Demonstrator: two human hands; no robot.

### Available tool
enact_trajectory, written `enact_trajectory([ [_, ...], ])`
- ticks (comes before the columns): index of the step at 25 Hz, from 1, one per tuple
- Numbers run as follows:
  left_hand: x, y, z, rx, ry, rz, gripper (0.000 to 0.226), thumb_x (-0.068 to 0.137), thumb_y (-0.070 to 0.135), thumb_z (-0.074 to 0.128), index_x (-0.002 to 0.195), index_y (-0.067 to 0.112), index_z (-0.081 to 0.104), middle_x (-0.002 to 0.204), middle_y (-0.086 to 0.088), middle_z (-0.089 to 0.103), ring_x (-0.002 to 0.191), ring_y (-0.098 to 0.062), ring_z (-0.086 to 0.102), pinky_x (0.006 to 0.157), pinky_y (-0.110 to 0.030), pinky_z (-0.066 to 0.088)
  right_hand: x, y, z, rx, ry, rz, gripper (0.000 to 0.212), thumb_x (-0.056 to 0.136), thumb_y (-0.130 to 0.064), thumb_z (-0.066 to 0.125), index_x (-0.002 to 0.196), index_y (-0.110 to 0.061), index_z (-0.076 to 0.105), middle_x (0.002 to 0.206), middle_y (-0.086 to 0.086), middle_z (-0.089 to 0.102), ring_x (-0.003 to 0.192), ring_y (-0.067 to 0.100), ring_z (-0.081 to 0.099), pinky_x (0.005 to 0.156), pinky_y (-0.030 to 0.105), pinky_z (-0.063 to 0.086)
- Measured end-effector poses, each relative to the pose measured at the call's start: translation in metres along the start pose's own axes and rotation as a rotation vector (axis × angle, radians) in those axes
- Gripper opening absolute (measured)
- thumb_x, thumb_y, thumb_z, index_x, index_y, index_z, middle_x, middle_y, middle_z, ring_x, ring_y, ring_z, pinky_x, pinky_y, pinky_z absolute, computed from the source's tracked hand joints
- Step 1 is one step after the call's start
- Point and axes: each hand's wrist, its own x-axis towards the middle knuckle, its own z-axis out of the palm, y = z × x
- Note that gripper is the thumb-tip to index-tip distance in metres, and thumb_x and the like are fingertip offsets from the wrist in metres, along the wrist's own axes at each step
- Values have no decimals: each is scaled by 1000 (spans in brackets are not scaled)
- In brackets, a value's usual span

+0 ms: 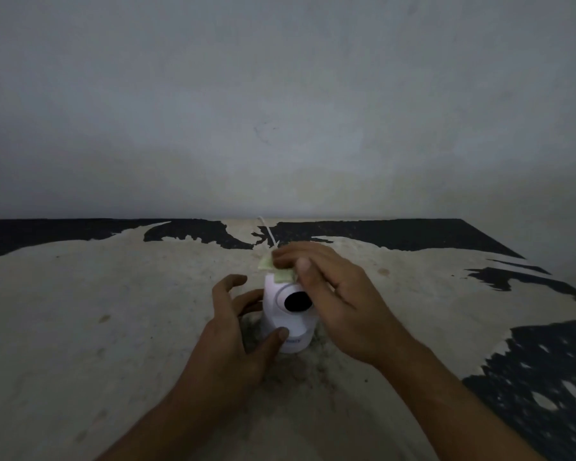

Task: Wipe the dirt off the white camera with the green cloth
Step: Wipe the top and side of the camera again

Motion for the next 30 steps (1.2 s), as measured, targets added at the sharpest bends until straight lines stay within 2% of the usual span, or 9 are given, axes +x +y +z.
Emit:
enact_trajectory([
  [3, 1, 0, 0, -12, 3, -12, 82, 65, 43, 65, 121, 42, 5, 132, 5, 50, 107, -1, 44, 89, -16, 37, 0, -2, 5, -160, -67, -116, 39, 99, -34, 30, 116, -21, 63, 121, -8, 62, 127, 1, 40, 109, 25, 23],
  [8, 1, -3, 0, 19, 2, -8, 81, 71, 35, 68, 123, 40, 7, 136, 4, 48, 108, 1, 43, 85, -8, 34, 0, 7, -5, -33, 58, 30, 46, 97, -45, 27, 120, -23, 60, 118, -15, 61, 114, -3, 50, 97, 20, 39],
  [10, 0, -1, 0, 9, 0, -16, 81, 71, 35, 68, 121, 41, 6, 136, 4, 48, 108, 1, 42, 90, -12, 33, -2, 6, -4, -60, 98, 93, 49, 94, -51, 23, 120, -27, 58, 113, -24, 56, 113, 0, 49, 99, 28, 39],
  [15, 1, 4, -2, -9, -30, -68, 99, 71, 23, 72, 131, 37, -4, 129, 2, 54, 105, -6, 54, 98, -30, 43, -3, -24, 17, -608, -116, -102, 56, 92, -59, 17, 111, -32, 62, 124, -20, 56, 132, 10, 31, 110, 49, 6],
  [18, 2, 3, -3, 24, -39, -56, 98, 70, 20, 73, 134, 31, -1, 129, 20, 47, 88, 7, 56, 85, -19, 49, -4, -26, 19, -794, -167, -218, 58, 94, -59, 13, 106, -35, 65, 121, -21, 60, 133, 13, 33, 110, 55, -3],
  [21, 0, 3, -2, -31, -32, -47, 87, 70, 34, 69, 130, 34, 5, 131, 17, 46, 111, -1, 51, 98, -27, 43, -3, -14, 5, -569, -74, -132, 60, 93, -61, 8, 121, -37, 55, 132, -17, 55, 130, 7, 37, 110, 53, 12],
  [24, -1, 3, -1, -57, -17, -43, 82, 59, 47, 63, 120, 41, 7, 126, 13, 50, 109, -3, 48, 93, -20, 37, -9, 4, -11, -191, -49, 107, 65, 90, -67, 11, 134, -35, 46, 138, -14, 51, 127, 0, 42, 109, 35, 34],
  [27, -2, 2, -1, -38, -12, -38, 80, 65, 44, 65, 120, 42, 7, 132, 7, 51, 115, -6, 49, 96, -23, 37, -21, 13, -18, -94, -68, 200, 55, 92, -64, 17, 117, -37, 57, 102, -3, 71, 93, 8, 64, 83, 26, 52],
  [30, -3, 3, -1, -39, -12, -25, 81, 66, 42, 65, 122, 42, 7, 133, 4, 51, 118, -9, 48, 100, -28, 39, -25, 13, -19, -88, -20, 142, 36, 97, -46, 30, 105, -31, 61, 80, -6, 68, 74, 11, 63, 64, 26, 50],
])
